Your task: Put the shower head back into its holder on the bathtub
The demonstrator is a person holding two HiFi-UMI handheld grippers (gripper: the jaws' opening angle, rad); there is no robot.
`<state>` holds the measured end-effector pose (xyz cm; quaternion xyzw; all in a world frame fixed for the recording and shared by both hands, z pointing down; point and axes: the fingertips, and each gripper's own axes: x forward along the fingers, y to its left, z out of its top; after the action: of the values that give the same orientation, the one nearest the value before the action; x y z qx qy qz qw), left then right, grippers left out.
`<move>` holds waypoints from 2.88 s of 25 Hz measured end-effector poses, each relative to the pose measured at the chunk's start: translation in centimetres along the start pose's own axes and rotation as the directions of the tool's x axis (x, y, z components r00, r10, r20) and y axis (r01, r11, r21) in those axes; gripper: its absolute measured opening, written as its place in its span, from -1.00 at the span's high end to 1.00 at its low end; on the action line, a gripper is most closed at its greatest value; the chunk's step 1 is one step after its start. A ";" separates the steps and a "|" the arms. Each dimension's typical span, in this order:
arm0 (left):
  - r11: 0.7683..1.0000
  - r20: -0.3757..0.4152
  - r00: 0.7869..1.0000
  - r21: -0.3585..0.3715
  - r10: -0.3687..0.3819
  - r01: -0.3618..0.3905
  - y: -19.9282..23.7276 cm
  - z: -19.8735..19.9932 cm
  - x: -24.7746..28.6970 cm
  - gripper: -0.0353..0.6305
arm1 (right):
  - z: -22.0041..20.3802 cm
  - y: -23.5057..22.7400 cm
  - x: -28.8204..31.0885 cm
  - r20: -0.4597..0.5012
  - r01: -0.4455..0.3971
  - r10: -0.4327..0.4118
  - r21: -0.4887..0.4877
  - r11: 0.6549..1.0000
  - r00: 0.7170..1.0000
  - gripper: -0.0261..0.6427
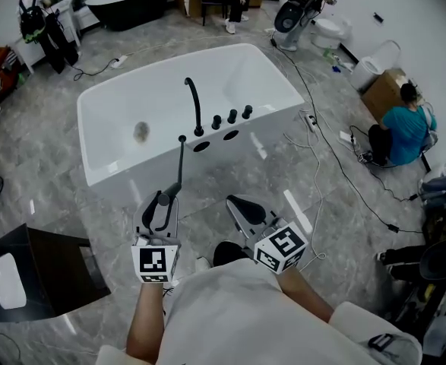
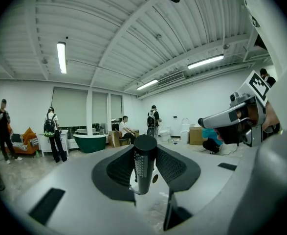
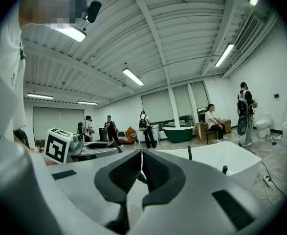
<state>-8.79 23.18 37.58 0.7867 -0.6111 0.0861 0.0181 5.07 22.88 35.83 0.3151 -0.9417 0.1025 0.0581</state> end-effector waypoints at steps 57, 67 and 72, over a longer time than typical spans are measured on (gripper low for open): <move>0.995 0.062 0.994 0.024 0.094 -0.096 7.5 9.2 25.7 0.47 | 4.3 -20.6 20.9 -0.038 -0.216 0.217 0.030 0.976 0.975 0.87; 0.994 0.033 0.993 0.003 0.109 -0.109 8.3 8.5 28.9 0.47 | 3.8 -23.4 23.4 -0.068 -0.248 0.251 0.050 0.968 0.966 0.87; 0.992 0.020 0.992 0.006 0.122 -0.122 8.6 8.7 30.0 0.47 | 3.6 -24.2 23.9 -0.077 -0.259 0.263 0.056 0.964 0.962 0.87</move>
<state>-8.91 -8.93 33.08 0.7487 -0.6579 0.0814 0.0039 0.54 -10.73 40.24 0.1847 -0.9692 0.1440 0.0764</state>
